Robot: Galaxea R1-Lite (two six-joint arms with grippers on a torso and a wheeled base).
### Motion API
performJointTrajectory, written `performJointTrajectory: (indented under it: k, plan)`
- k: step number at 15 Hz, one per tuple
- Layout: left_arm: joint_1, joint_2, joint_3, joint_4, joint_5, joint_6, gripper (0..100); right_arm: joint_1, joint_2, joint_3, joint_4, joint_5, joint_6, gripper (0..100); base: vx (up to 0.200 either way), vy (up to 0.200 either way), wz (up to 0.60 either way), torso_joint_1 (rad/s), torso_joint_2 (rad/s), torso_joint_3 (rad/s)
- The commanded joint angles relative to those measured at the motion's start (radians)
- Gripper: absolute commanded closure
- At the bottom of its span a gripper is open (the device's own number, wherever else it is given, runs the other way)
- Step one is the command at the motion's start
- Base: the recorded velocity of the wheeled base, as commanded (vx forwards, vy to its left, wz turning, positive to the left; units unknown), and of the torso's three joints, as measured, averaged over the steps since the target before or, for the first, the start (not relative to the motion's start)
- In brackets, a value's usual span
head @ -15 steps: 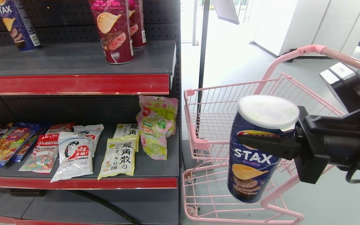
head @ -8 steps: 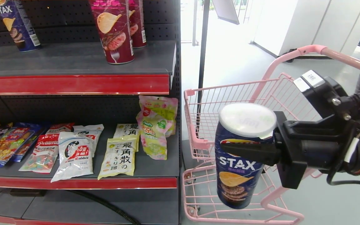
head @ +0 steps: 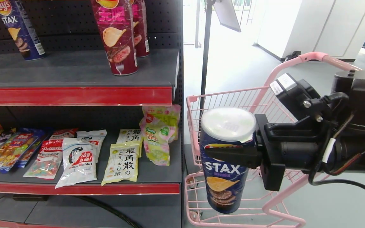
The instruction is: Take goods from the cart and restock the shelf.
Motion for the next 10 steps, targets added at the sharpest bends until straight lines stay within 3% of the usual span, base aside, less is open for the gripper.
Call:
performJointTrajectory:
  k: [1, 10]
  plan:
    - [0.000, 0.000, 0.000, 0.001, 0.000, 0.000, 0, -0.001, 0.002, -0.001, 0.001, 0.001, 0.001, 100, 0.000, 0.000, 0.00, 0.144, -0.46, -0.305]
    - [0.000, 0.000, 0.000, 0.001, 0.000, 0.000, 0, -0.004, -0.016, -0.012, -0.001, 0.001, 0.006, 100, 0.000, 0.000, 0.00, 0.181, -0.50, -0.329]
